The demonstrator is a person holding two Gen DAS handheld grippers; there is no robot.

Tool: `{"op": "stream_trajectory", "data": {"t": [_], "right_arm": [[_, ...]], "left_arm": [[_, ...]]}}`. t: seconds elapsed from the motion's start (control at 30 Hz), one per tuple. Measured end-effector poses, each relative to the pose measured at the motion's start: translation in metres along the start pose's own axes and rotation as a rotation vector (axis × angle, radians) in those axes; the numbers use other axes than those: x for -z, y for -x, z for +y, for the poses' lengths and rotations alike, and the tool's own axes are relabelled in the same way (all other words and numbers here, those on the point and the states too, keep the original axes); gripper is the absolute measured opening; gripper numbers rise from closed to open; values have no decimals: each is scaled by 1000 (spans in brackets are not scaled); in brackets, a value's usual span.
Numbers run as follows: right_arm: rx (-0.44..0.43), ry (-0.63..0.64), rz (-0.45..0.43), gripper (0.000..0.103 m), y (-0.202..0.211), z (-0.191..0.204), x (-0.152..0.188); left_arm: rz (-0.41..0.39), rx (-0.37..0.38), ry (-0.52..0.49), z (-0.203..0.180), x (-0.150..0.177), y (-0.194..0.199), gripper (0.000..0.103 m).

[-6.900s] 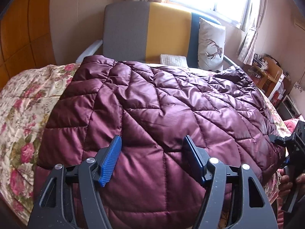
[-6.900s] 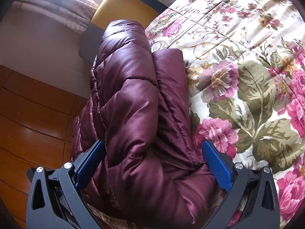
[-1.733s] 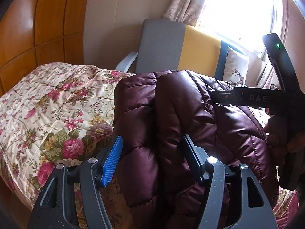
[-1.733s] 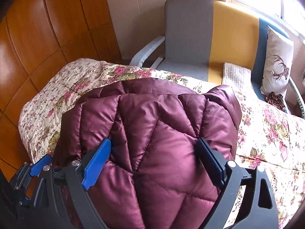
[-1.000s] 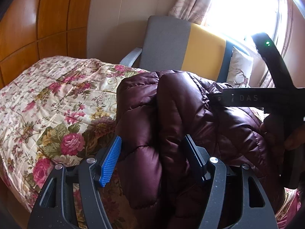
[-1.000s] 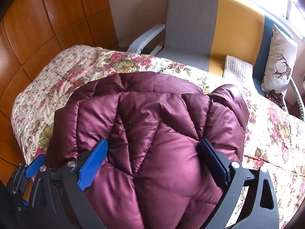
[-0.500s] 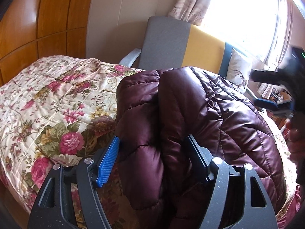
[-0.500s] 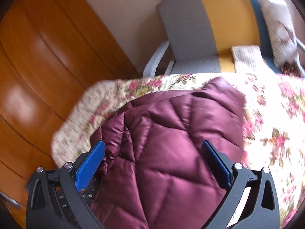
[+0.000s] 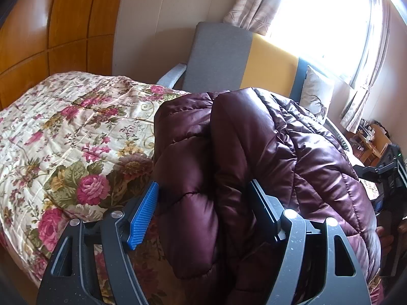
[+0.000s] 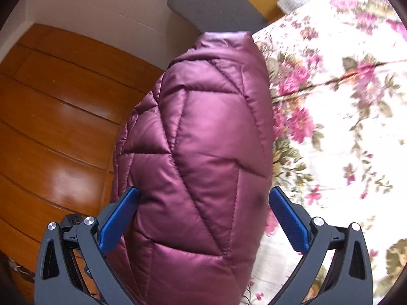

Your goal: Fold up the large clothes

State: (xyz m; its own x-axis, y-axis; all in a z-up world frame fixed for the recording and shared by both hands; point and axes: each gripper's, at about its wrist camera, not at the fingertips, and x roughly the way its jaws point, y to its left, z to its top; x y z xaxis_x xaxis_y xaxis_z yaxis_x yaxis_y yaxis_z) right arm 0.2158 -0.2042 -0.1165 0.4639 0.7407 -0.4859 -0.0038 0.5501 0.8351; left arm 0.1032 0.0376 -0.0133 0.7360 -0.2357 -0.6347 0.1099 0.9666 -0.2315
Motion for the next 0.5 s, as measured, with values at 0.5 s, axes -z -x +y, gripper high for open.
{"op": "stream_trajectory", "data": {"t": [0.5], "right_arm": [[-50,70,54,101,-21,9,-3]], "left_arm": [[9,28,22,9,1,-4,71]]}}
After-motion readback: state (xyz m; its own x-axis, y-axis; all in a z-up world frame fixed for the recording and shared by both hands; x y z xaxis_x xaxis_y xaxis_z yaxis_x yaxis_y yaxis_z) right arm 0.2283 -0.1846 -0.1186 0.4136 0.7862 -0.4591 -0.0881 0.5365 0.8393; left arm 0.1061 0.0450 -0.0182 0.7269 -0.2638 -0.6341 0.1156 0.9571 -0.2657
